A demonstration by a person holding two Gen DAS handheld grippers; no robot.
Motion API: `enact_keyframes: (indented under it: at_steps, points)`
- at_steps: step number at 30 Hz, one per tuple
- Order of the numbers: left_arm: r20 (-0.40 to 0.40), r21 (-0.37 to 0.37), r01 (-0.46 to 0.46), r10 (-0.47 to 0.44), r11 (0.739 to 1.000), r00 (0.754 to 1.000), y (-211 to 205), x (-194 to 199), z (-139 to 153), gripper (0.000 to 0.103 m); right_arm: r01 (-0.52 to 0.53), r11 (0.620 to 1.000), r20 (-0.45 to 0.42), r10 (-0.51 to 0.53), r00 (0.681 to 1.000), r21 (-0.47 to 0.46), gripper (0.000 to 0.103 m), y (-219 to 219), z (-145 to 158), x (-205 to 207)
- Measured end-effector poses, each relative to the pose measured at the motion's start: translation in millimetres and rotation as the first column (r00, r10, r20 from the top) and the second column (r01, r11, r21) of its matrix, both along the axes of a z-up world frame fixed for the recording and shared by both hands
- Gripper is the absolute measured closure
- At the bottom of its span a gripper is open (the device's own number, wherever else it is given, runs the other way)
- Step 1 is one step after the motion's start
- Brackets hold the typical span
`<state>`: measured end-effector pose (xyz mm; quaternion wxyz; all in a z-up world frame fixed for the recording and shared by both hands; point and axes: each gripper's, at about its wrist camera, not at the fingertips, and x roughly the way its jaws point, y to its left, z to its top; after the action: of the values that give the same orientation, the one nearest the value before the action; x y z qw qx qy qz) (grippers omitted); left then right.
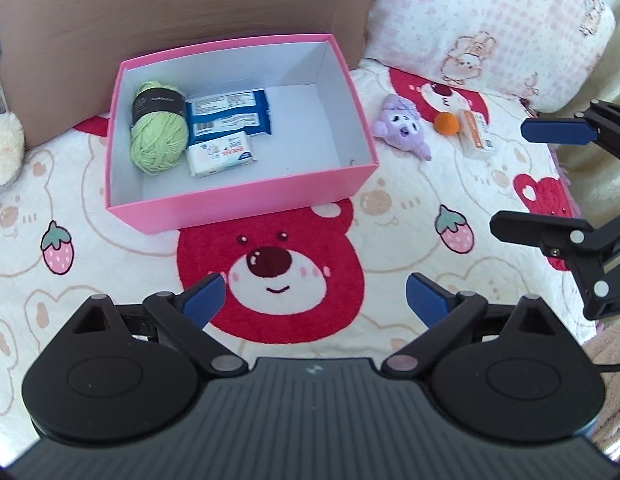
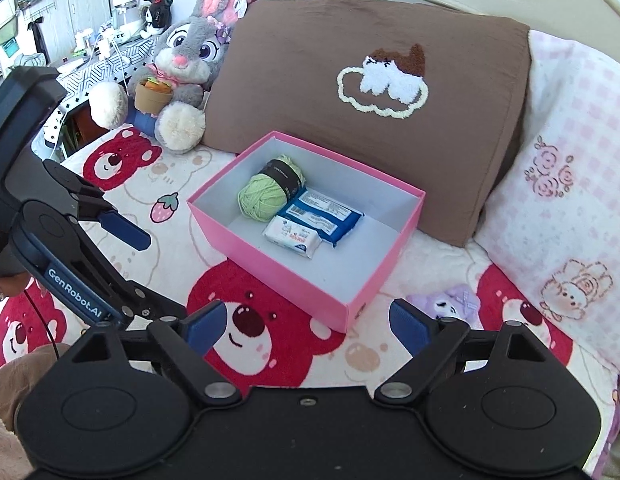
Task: Organize objects
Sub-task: 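Move the left gripper toward the clear orange-labelled plastic box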
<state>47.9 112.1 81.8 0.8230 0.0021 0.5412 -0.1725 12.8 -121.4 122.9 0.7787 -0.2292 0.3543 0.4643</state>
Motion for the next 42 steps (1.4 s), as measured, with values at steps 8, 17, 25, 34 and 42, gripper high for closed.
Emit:
enact_keyframes:
  at_steps: [8, 17, 25, 34, 42]
  points:
    - [-0.013, -0.004, 0.043, -0.043, 0.999, 0.999, -30.9, -10.0, -4.7, 0.005, 0.042, 0.999, 0.000, -0.042, 0.999, -0.007, 0.012, -39.4, -2.1, -12.4]
    - [-0.045, 0.015, 0.158, -0.157, 0.987, 0.987, -79.9, -15.2, -12.5, 0.005, 0.127, 0.990, 0.112, -0.132, 0.985, 0.056, 0.012, -84.8, -7.5, -8.2]
    - [0.005, -0.002, 0.232, -0.232, 0.973, 0.973, -110.4, -10.3, -9.6, 0.005, 0.162, 0.986, 0.120, -0.165, 0.979, 0.039, 0.012, -103.2, -23.4, 13.8]
    - [0.074, -0.066, 0.230, -0.225, 0.971, 0.972, -124.4, 5.7, -7.6, 0.005, 0.224, 0.974, 0.085, -0.226, 0.970, 0.031, 0.012, -123.7, -40.4, 38.7]
    - [0.155, -0.109, 0.175, -0.157, 0.978, 0.975, -138.6, 29.7, -1.8, 0.005, 0.174, 0.982, 0.143, -0.184, 0.973, 0.075, 0.012, -130.2, -49.2, 39.8]
